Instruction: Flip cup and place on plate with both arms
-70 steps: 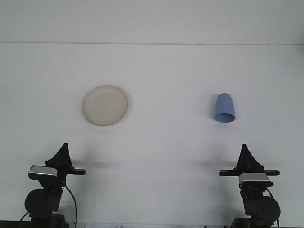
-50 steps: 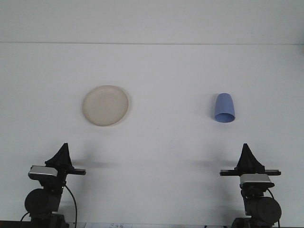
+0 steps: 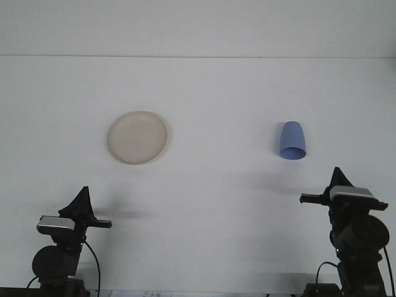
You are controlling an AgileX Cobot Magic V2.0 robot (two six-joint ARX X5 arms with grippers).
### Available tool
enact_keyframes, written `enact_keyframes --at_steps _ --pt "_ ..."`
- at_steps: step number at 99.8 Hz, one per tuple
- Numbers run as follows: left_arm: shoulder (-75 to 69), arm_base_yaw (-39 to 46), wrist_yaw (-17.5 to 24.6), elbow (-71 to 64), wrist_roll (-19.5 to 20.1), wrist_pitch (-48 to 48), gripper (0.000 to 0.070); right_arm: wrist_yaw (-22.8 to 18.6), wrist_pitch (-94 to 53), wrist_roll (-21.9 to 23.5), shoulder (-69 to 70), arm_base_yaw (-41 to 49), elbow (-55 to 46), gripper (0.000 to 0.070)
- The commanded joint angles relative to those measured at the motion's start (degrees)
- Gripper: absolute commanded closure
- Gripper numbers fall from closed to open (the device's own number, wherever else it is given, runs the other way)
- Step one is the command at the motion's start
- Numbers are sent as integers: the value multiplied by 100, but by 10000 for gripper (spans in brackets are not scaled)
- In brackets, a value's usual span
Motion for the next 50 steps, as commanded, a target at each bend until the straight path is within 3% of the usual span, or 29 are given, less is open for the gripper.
enact_keyframes --at_steps 1,7,11,14,22,25,50 --pt "-4 0 22 -101 2 57 685 4 116 81 442 4 260 700" --pt "-4 0 22 -101 2 57 685 0 409 81 802 4 350 698" --pt "-4 0 22 -101 2 57 685 -2 656 85 1019 4 352 641" --pt "-4 0 22 -101 2 57 685 0 793 90 1182 4 352 543" --pt "-4 0 22 -101 2 57 685 26 968 243 1635 -7 352 191" --pt "-4 0 22 -101 2 57 685 55 984 330 1808 -7 352 117" --pt "-4 0 22 -101 2 57 685 94 1950 354 3112 -7 90 113"
